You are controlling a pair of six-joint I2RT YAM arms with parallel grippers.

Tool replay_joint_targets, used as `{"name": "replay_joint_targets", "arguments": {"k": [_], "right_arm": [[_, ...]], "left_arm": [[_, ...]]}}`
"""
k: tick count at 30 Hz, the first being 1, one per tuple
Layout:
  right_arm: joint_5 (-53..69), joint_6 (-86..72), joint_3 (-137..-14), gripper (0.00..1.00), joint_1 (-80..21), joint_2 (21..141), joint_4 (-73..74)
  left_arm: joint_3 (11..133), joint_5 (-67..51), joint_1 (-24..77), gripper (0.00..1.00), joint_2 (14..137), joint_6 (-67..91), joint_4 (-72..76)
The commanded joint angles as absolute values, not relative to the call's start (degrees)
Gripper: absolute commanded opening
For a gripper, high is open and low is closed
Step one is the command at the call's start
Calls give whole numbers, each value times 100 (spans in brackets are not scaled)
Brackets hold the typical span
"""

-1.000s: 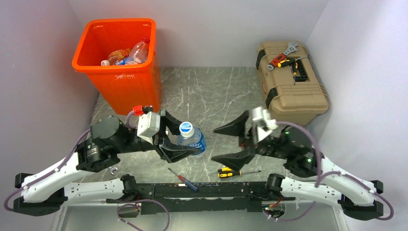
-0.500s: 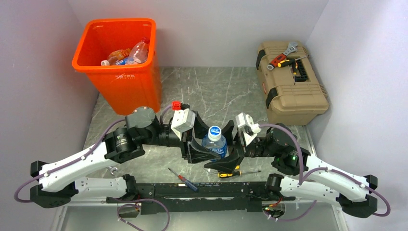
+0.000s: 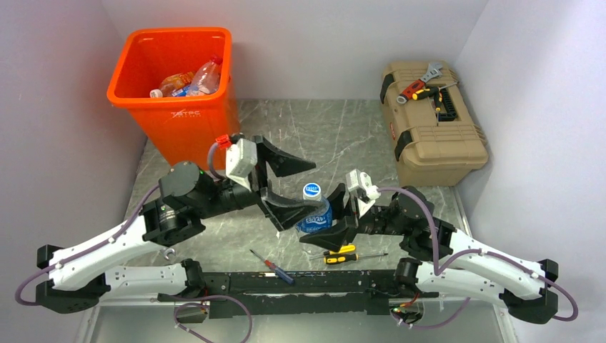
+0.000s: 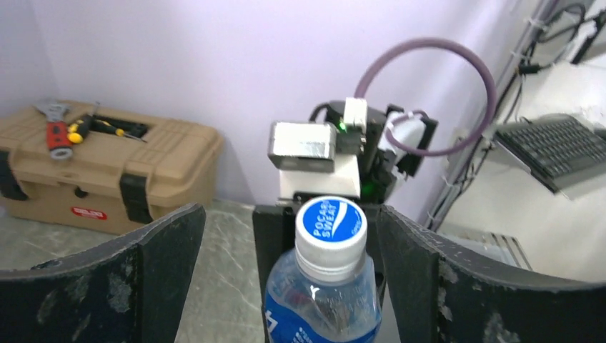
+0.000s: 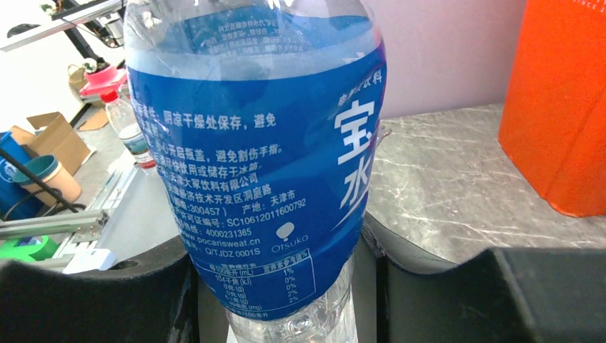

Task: Put the plastic bottles in the bin
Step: Pick up the plastic bottle from the corner of the board.

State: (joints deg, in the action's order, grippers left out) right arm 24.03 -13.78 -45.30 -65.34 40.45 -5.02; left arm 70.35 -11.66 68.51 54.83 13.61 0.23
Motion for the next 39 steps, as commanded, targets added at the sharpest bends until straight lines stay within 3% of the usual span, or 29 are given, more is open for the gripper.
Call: {"name": "replay_joint_targets", "arguments": {"k": [1,9,13,15,17,20,23,25,29,33,36,39], "right_arm": [[2208,-1251,-4567,40,-6548,4048,-696],[2153,-1238,-4603,38,-6548,4096,-711],[2103,-1231,-4615,38,-6548,4097,-711],[2084,-1224,-4613,38,-6548,4088,-718],[2060,-1222,-4607,38,-6548,4083,-727],[2002,-1205,-4592,37,-6547,4078,-719],[1944,-1189,-4571,36,-6548,4061,-726],[1916,-1178,-4574,36,-6548,4067,-705],[1869,-1132,-4607,35,-6547,4056,-634],[1838,-1094,-4626,34,-6548,4044,-561],[1800,-1080,-4610,34,-6543,4043,-536],[1757,-1062,-4602,33,-6548,4056,-537]], "left_arm": [[7278,-527,6838,89,5524,1434,449],[7436,-1000,6842,62,5801,1423,176],[7478,-1082,6842,77,5818,1436,13],[7468,-1122,6838,79,5819,1443,9],[7438,-1081,6838,70,5804,1446,9],[7334,-990,6838,39,5730,1447,9],[7279,-909,6838,30,5664,1455,9],[7270,-897,6838,37,5643,1454,9],[7299,-833,6840,78,5628,1459,-282],[7293,-551,6838,83,5545,1455,-466],[7300,-377,6838,67,5497,1428,-529],[7278,-345,6838,40,5492,1424,-499]]}}
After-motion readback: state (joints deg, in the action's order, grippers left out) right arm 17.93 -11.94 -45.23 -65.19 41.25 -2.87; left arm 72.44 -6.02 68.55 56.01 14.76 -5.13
